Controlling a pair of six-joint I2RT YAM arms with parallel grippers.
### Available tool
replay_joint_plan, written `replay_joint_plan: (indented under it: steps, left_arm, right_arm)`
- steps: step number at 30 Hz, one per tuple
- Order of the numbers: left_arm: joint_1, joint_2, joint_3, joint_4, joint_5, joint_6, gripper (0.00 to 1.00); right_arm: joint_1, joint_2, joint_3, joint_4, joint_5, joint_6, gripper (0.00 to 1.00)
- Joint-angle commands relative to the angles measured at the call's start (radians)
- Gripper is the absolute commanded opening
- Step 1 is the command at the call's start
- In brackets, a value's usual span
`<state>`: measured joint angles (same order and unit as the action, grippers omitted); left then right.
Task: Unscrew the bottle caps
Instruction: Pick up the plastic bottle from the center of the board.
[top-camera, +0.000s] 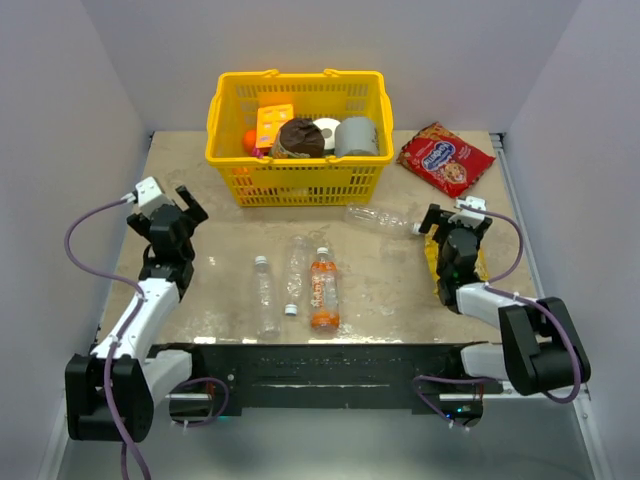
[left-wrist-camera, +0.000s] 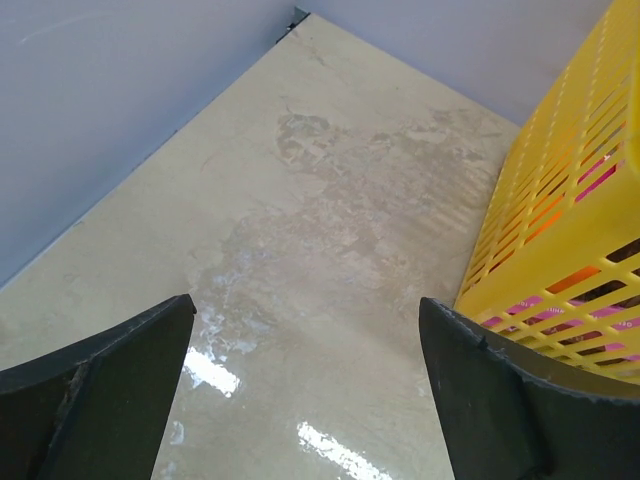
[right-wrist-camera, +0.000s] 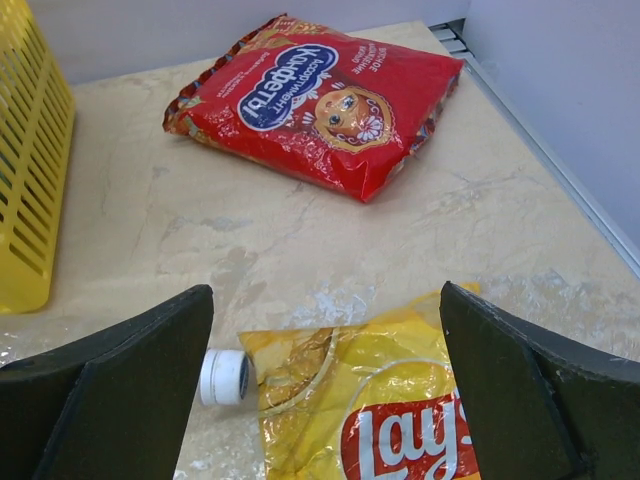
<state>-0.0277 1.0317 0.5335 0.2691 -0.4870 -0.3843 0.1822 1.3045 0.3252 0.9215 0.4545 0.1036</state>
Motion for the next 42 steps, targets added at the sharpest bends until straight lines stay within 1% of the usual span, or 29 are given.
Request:
replay_joint_plan:
  steps: [1, 2, 4, 5, 6, 7, 8, 9, 10, 11, 13, 14, 15, 16, 17, 19, 20, 22, 23, 25, 26, 27, 30, 32, 34, 37, 40, 41, 42]
  left_arm:
    - [0.0, -0.042, 0.144, -0.18, -0.004, -0.07, 1.0]
    - [0.002, -0.048, 0.167, -0.206, 0.007, -0.082, 1.0]
    - [0.002, -0.059, 0.23, -0.278, 0.044, -0.1, 1.0]
    - [0.002, -0.059, 0.252, -0.335, 0.038, -0.167, 1.0]
    - [0.003, -0.056, 0.275, -0.432, 0.001, -0.212, 1.0]
    - [0.008, -0.05, 0.324, -0.471, -0.008, -0.235, 1.0]
    - [0.009, -0.045, 0.347, -0.493, 0.002, -0.193, 1.0]
    - [0.009, -0.042, 0.386, -0.514, 0.072, -0.147, 1.0]
    - [0.009, -0.038, 0.405, -0.521, 0.109, -0.108, 1.0]
    - [0.009, -0.036, 0.419, -0.527, 0.141, -0.047, 1.0]
    - [0.009, -0.047, 0.425, -0.478, 0.266, 0.033, 0.98]
    - [0.009, -0.054, 0.422, -0.453, 0.354, 0.089, 0.95]
    - [0.009, -0.055, 0.422, -0.411, 0.39, 0.103, 0.94]
    - [0.006, -0.047, 0.43, -0.4, 0.419, 0.111, 0.92]
    - [0.003, -0.036, 0.442, -0.392, 0.465, 0.114, 0.91]
    - [-0.006, 0.014, 0.483, -0.392, 0.498, 0.108, 0.89]
    - [-0.008, 0.031, 0.496, -0.386, 0.537, 0.099, 0.88]
    - [-0.008, 0.068, 0.514, -0.375, 0.57, 0.088, 0.88]
    - [-0.008, 0.076, 0.514, -0.378, 0.594, 0.084, 0.88]
    - [-0.009, 0.071, 0.482, -0.364, 0.608, 0.078, 0.88]
    - [-0.009, 0.064, 0.462, -0.352, 0.611, 0.071, 0.88]
    - [-0.008, 0.051, 0.429, -0.325, 0.616, 0.068, 0.89]
    - [-0.008, 0.059, 0.419, -0.323, 0.653, 0.074, 0.9]
    - [-0.008, 0.067, 0.418, -0.327, 0.671, 0.094, 0.91]
    - [-0.008, 0.076, 0.415, -0.335, 0.663, 0.104, 0.91]
    - [-0.009, 0.1, 0.413, -0.334, 0.702, 0.111, 0.92]
    - [-0.008, 0.146, 0.454, -0.398, 0.659, 0.124, 0.98]
    - [-0.008, 0.152, 0.462, -0.418, 0.631, 0.121, 0.98]
    - [-0.008, 0.153, 0.461, -0.421, 0.633, 0.122, 0.99]
  right_arm:
    - [-0.003, -0.066, 0.044, -0.041, -0.008, 0.038, 0.99]
    - [-0.003, -0.074, 0.051, -0.068, -0.01, 0.056, 0.99]
    - [-0.003, -0.091, 0.087, -0.119, -0.005, 0.148, 0.99]
    - [-0.004, -0.1, 0.104, -0.183, -0.022, 0.174, 0.99]
    - [-0.004, -0.1, 0.132, -0.202, -0.046, 0.186, 0.99]
    - [-0.004, -0.1, 0.141, -0.216, -0.104, 0.195, 0.99]
    - [-0.004, -0.103, 0.152, -0.24, -0.147, 0.206, 0.99]
    - [-0.003, -0.105, 0.17, -0.253, -0.205, 0.208, 0.99]
    - [-0.004, -0.111, 0.179, -0.265, -0.252, 0.202, 0.99]
    - [-0.003, -0.129, 0.189, -0.298, -0.352, 0.202, 0.99]
    - [-0.004, -0.142, 0.23, -0.343, -0.433, 0.222, 0.99]
    - [0.003, -0.143, 0.257, -0.443, -0.483, 0.229, 0.98]
    - [0.014, -0.143, 0.323, -0.507, -0.491, 0.238, 0.96]
    - [0.028, -0.143, 0.359, -0.576, -0.49, 0.232, 0.95]
    - [0.081, -0.143, 0.395, -0.714, -0.458, 0.222, 0.94]
    - [0.156, -0.145, 0.478, -0.83, -0.387, 0.183, 0.93]
    - [0.225, -0.145, 0.498, -0.913, -0.366, 0.183, 0.93]
    - [0.276, -0.139, 0.54, -0.984, -0.353, 0.208, 0.91]
    - [0.321, -0.136, 0.551, -1.044, -0.355, 0.237, 0.9]
    - [0.377, -0.114, 0.58, -1.091, -0.332, 0.261, 0.89]
    - [0.438, -0.1, 0.587, -1.131, -0.323, 0.287, 0.89]
    - [0.469, -0.09, 0.6, -1.144, -0.32, 0.3, 0.91]
    - [0.56, -0.05, 0.585, -1.147, -0.323, 0.366, 0.95]
    - [0.615, -0.025, 0.569, -1.13, -0.313, 0.409, 0.95]
    - [0.646, -0.01, 0.552, -1.124, -0.303, 0.436, 0.95]
    - [0.698, 0.019, 0.548, -1.121, -0.275, 0.485, 0.94]
    - [0.747, 0.064, 0.558, -1.128, -0.222, 0.519, 0.94]
    - [0.769, 0.078, 0.564, -1.145, -0.194, 0.531, 0.93]
    - [0.783, 0.119, 0.584, -1.162, -0.125, 0.535, 0.91]
